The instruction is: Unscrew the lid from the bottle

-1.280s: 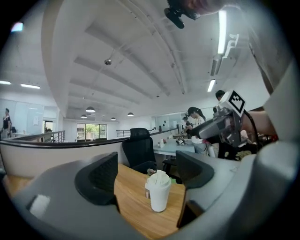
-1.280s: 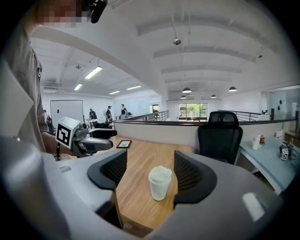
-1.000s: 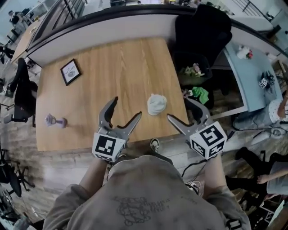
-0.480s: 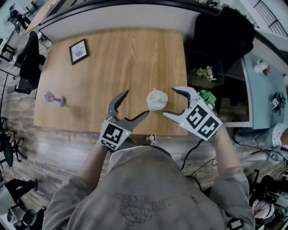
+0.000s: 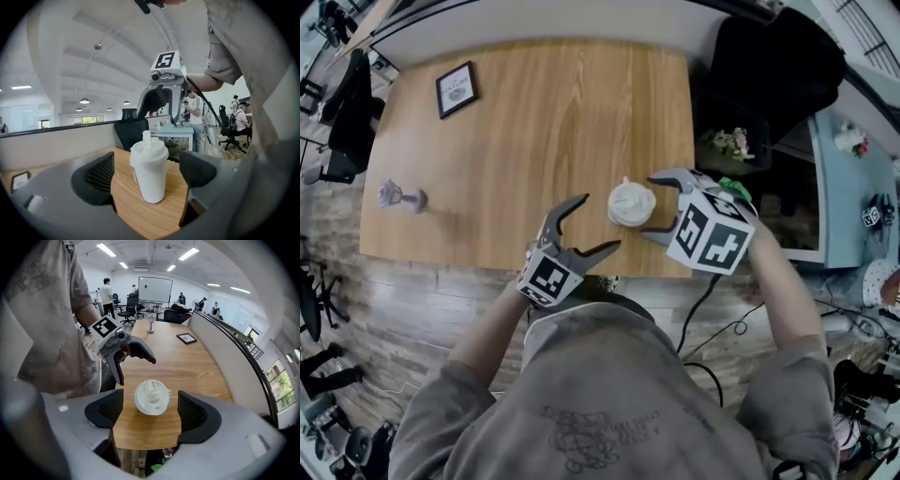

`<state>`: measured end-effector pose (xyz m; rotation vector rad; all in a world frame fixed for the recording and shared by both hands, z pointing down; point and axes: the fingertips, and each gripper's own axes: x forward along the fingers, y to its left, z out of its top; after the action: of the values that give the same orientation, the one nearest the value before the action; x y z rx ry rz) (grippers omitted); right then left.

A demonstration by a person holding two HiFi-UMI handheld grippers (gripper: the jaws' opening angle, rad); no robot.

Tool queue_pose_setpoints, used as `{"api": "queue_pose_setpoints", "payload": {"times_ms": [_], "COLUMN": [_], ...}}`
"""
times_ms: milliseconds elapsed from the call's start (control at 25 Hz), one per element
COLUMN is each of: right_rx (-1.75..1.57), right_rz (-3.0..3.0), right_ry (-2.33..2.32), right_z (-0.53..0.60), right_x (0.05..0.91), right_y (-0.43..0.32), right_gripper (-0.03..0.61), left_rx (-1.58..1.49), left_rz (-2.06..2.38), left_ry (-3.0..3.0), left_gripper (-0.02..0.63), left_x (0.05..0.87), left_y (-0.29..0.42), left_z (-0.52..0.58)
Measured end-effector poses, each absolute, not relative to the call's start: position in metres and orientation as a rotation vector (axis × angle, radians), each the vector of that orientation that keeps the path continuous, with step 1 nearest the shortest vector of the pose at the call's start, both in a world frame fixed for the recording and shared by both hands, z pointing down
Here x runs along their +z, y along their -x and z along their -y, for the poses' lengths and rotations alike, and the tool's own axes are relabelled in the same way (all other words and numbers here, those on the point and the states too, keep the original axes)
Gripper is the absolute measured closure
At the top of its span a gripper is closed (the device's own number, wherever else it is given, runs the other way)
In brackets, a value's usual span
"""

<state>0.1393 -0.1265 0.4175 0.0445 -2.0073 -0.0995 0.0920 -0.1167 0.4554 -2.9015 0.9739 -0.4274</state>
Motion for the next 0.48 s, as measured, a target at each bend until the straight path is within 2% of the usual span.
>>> {"api": "queue_pose_setpoints", "payload": {"times_ms": [480], "right_rx": [-0.073], "right_rz": [1.943], "right_ry": [-0.024], "right_z": [0.136], "right_x": [0.457], "right_y": [-0.126], "right_gripper": [0.224], "left_rx": [-0.453], "left_rz": [-0.851], "left_ry": [3.022], "left_gripper": [0.179], "left_x": [0.560], "left_y": [-0.113], "left_z": [0.136]}}
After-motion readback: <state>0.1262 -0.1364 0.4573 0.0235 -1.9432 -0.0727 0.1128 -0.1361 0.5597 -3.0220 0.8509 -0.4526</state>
